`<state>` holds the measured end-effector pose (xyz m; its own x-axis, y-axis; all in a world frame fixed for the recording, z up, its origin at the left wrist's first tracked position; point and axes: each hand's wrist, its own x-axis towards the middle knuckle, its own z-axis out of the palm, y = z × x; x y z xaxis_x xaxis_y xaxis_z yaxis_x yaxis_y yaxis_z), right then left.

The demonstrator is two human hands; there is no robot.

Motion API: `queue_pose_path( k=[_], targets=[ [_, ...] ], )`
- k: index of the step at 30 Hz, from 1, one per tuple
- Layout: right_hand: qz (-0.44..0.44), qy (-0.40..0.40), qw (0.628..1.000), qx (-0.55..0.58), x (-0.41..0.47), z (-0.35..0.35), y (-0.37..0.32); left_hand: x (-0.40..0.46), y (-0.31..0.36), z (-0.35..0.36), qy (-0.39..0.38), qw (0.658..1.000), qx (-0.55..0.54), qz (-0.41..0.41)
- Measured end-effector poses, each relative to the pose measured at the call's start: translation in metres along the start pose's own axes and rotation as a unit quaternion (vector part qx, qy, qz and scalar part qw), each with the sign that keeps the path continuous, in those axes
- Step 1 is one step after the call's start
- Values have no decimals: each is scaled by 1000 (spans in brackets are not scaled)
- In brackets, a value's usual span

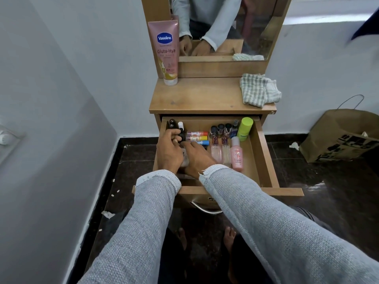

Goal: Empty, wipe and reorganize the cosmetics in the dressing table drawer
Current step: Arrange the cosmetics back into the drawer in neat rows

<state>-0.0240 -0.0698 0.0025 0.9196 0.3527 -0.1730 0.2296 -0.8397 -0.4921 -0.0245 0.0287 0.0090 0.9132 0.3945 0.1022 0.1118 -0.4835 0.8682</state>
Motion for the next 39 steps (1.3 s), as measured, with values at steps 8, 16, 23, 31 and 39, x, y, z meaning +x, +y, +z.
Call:
queue_pose_path(
  k=[8,16,23,31,39],
  targets=[
    [-6,9,1000,8,-3,2,2,-1,1,-3,6,1000,-13,-2],
    [15,31,999,-10,5,5,-3,-4,6,-7,20,1000,-17,-13],
    [18,23,1000,0,5,5,1,-5,9,-9,41,997,-43,-42],
    [10,18,1000,-16,7,8,-2,-6,9,-8,40,997,-49,-47],
    [20,20,999,-21,9,8,-2,-7,11,-9,35,997,-48,-48]
  ],
)
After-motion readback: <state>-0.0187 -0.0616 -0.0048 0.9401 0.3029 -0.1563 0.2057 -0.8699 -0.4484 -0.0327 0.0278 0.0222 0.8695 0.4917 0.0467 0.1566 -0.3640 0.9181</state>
